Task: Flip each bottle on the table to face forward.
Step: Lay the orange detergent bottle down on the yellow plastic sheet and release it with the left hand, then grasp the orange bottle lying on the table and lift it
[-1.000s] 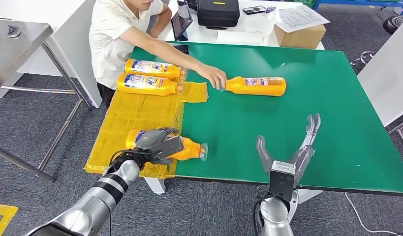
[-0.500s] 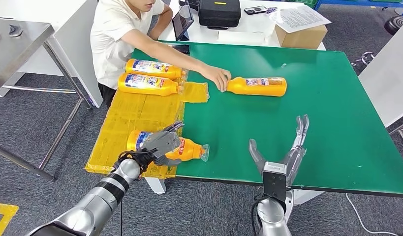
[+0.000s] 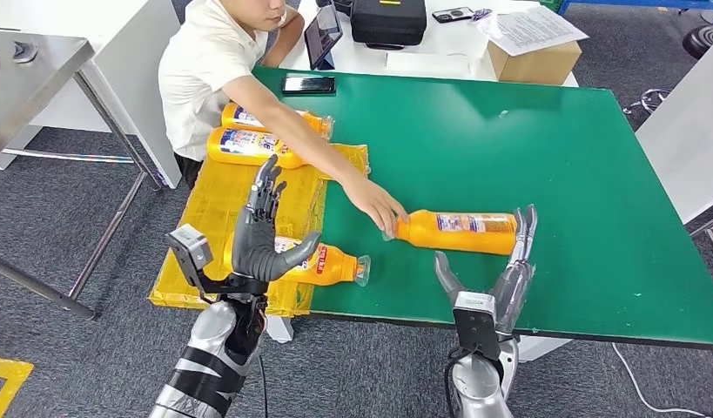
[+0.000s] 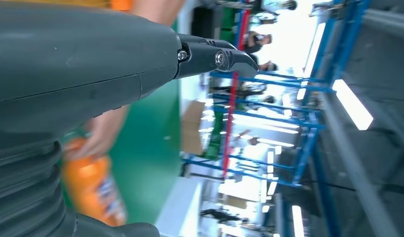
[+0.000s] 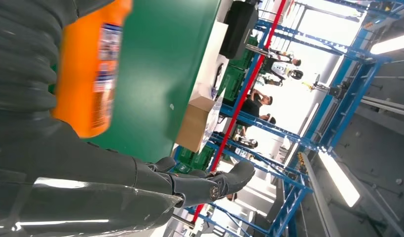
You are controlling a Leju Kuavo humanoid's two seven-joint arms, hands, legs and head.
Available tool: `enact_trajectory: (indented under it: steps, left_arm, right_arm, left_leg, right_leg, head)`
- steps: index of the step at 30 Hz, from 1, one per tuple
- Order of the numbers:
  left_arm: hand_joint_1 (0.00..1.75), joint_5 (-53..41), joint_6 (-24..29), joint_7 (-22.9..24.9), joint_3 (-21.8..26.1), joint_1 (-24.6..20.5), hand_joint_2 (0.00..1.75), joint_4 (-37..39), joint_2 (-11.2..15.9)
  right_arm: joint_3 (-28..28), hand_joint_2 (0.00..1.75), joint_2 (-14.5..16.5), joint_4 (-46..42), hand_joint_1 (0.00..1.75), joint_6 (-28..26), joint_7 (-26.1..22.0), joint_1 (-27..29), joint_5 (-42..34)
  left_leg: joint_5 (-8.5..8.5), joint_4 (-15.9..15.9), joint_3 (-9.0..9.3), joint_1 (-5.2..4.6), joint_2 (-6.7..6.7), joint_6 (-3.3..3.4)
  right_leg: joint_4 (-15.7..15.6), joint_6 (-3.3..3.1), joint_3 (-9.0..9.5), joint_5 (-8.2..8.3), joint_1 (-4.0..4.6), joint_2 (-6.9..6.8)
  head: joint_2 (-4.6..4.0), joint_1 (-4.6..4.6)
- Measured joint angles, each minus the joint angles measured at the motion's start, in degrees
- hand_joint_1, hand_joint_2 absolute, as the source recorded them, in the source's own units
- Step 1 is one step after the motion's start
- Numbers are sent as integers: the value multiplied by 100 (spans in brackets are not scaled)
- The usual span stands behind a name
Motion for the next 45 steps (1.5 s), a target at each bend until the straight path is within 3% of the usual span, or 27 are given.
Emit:
enact_trajectory:
  steps: [4, 9, 12, 14, 17, 20, 25, 32, 37, 45]
  left_arm:
    - [0, 66, 207, -126, -66, 162, 175, -453, -7]
    - [0, -139, 699, -229, -273, 294, 175, -709, 55]
    - [0, -327, 955, -91, -352, 327, 175, -657, 107]
    - [0, -453, 1107, -19, -412, 341, 175, -567, 120]
    - [0, -526, 1197, -5, -492, 372, 175, -451, 126]
    - [0, -565, 1230, 20, -551, 376, 175, -380, 128]
    - [0, -839, 1310, 148, -783, 441, 175, -190, 126]
    - [0, -1034, 1414, -8, -1217, 531, 175, -50, 122]
    - [0, -1002, 1394, 27, -1318, 529, 175, -50, 120]
    - [0, -929, 1328, 41, -1421, 521, 175, -52, 110]
  right_arm:
    - [2, 175, -17, 31, 0, 0, 0, 4, 365]
    - [-73, 175, -271, 597, 0, -1, 52, -68, 2159]
    - [-275, 175, -607, 1116, 0, -3, 620, -165, 3427]
    - [-314, 175, -911, 1470, 0, -4, 1111, -262, 3739]
    - [-316, 175, -1290, 1835, 0, -6, 1344, -371, 3770]
    - [-305, 175, -1468, 2023, 0, -3, 1493, -416, 3856]
    - [-23, 175, -1912, 2340, 0, 208, 2310, -557, 4229]
    - [400, 175, -2619, 2477, 0, 444, 2646, -755, 4448]
    - [622, 175, -2787, 2647, 0, 607, 2852, -1083, 4572]
    - [879, 175, -2799, 3258, 0, 596, 2823, -1659, 4581]
  left_leg:
    - [0, 0, 0, 1, 2, 0]
    - [0, 0, 0, -1, -4, 1]
    - [1, 1, -1, -4, -6, 2]
    - [2, 1, -2, -9, -10, 4]
    - [2, 2, -4, -13, -7, 6]
    - [1, 2, -3, -12, -3, 7]
    - [0, 2, -5, -8, -6, 6]
    - [-1, 2, -8, -16, -5, 9]
    - [0, 2, -5, -14, -2, 9]
    - [2, 2, -4, -11, -3, 8]
  right_leg:
    - [1, 0, 1, 0, 0, 0]
    - [-1, 0, 4, 0, -1, -2]
    - [-3, 1, 5, 1, -4, -3]
    - [-3, 3, 6, 2, -8, -6]
    - [-3, 5, 5, 4, -11, -7]
    - [-3, 6, 2, 4, -10, -4]
    - [-3, 5, 1, 2, -5, -6]
    - [-4, 6, 2, 3, -13, -6]
    - [-3, 6, 1, 4, -11, -4]
    - [-1, 6, 2, 4, -9, -4]
  head:
    - [0, -1]
    - [0, -1]
    - [0, -1]
    - [0, 0]
    - [0, 2]
    - [0, -1]
    - [0, -3]
    - [0, -2]
    - [0, -2]
    - [0, -2]
